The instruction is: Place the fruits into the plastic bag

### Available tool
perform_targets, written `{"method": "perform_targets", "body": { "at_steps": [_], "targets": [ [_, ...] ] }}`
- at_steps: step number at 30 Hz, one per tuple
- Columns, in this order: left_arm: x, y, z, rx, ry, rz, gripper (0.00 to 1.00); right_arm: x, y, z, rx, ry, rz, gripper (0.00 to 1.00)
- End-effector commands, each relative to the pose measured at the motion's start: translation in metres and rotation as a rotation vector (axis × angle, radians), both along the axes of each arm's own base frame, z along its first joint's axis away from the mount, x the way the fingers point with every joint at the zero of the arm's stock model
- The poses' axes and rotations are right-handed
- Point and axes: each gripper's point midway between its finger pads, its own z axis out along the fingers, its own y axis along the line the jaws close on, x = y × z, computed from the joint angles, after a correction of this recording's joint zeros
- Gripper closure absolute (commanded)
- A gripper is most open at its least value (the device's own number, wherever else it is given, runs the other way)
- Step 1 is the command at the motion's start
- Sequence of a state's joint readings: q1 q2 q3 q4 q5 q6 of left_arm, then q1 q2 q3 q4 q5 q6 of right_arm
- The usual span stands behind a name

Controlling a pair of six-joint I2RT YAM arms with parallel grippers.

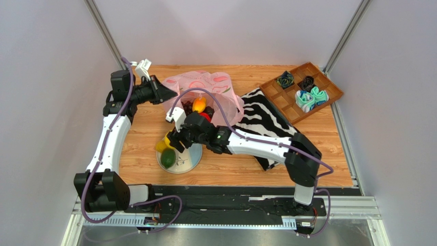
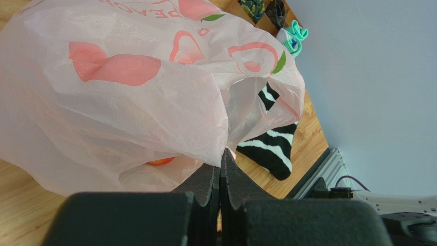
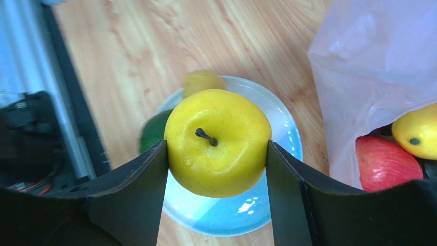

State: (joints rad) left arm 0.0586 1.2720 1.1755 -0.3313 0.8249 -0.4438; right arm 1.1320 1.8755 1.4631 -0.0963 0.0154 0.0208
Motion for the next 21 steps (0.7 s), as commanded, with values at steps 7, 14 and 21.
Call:
{"method": "perform_targets", "body": {
  "at_steps": [7,14,21],
  "targets": [
    [0.002,-0.001,0.013,0.005,-0.051,-0.008,1.0,-0.021,-0.037,0.101,0.217,-0.09,0.066,0.69],
    [0.002,-0.001,0.012,0.008,-0.048,-0.008,1.0,0.007,-0.073,0.134,0.305,-0.126,-0.015,0.7],
    [0.002,0.0,0.012,0.009,-0.048,-0.007,1.0,0.054,-0.118,0.129,0.319,-0.093,-0.178,0.71]
  ]
}}
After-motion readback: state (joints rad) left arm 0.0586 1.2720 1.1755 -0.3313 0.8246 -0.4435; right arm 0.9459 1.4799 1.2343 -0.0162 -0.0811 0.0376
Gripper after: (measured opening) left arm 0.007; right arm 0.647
